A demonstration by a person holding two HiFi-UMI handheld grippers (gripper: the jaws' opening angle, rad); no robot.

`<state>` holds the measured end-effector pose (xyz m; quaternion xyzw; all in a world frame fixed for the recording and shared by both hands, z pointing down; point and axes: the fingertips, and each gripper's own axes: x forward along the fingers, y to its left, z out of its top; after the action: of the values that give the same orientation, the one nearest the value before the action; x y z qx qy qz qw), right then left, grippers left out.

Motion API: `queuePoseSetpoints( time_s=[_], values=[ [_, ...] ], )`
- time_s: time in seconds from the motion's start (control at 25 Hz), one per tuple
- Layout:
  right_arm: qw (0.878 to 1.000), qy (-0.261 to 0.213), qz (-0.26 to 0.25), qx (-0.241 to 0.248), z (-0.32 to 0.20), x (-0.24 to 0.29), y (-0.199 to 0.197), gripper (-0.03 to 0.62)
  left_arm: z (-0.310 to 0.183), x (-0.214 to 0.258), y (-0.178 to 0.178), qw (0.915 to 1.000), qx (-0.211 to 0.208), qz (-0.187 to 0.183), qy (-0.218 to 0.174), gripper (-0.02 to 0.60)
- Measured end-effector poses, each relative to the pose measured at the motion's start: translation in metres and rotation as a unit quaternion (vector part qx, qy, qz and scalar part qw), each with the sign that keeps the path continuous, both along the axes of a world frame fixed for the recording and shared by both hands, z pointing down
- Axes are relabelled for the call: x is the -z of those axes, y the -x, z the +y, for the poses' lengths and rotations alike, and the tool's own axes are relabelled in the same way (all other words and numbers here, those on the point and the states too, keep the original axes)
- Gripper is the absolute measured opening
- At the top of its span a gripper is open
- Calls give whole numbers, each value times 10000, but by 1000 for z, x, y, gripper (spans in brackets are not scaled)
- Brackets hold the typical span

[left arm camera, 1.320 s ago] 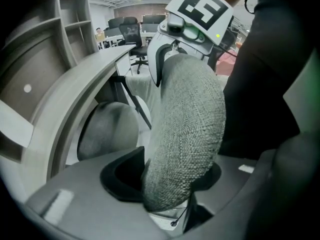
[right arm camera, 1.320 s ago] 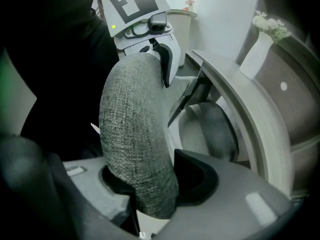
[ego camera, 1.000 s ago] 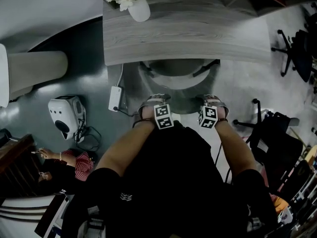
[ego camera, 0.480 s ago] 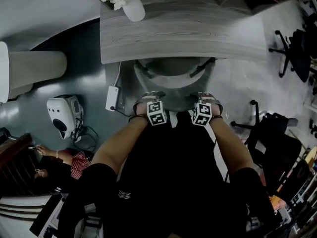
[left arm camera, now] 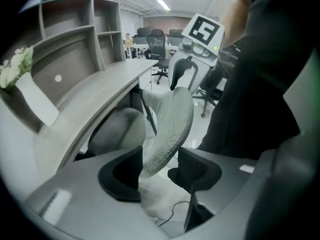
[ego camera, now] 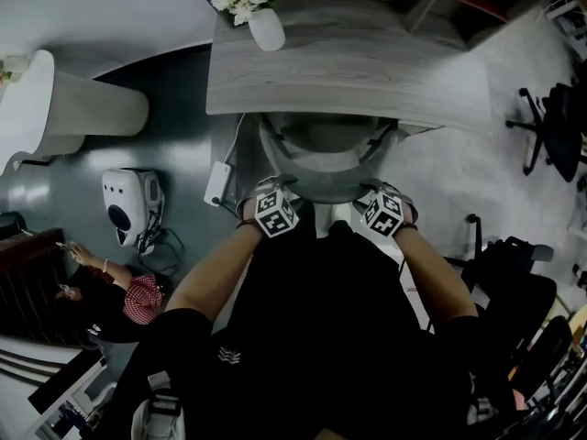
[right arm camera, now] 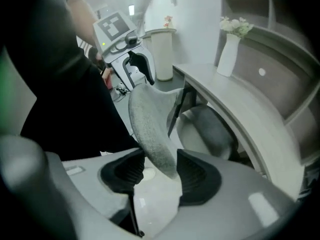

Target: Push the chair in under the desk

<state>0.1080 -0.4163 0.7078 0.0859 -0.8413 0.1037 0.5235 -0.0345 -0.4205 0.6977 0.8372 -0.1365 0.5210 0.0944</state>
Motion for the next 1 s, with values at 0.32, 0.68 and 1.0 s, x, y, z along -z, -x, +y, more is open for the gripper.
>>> queuePoseSetpoints(
  time_s=[0.32, 0.68, 1.0],
  values=[
    [9889, -404, -940, -1074, -42, 71, -7, 192, -50, 92, 19, 9698, 1855, 1440, -665, 190],
    [9300, -1729, -2152, -2429, -129, 181, -16, 144, -113, 180, 20, 9263, 2427, 2273, -1773, 143],
    [8901, -2434, -2882, -2558, -161, 253, -20, 70, -148, 242, 31, 8850, 2756, 2658, -2647, 21]
  ],
)
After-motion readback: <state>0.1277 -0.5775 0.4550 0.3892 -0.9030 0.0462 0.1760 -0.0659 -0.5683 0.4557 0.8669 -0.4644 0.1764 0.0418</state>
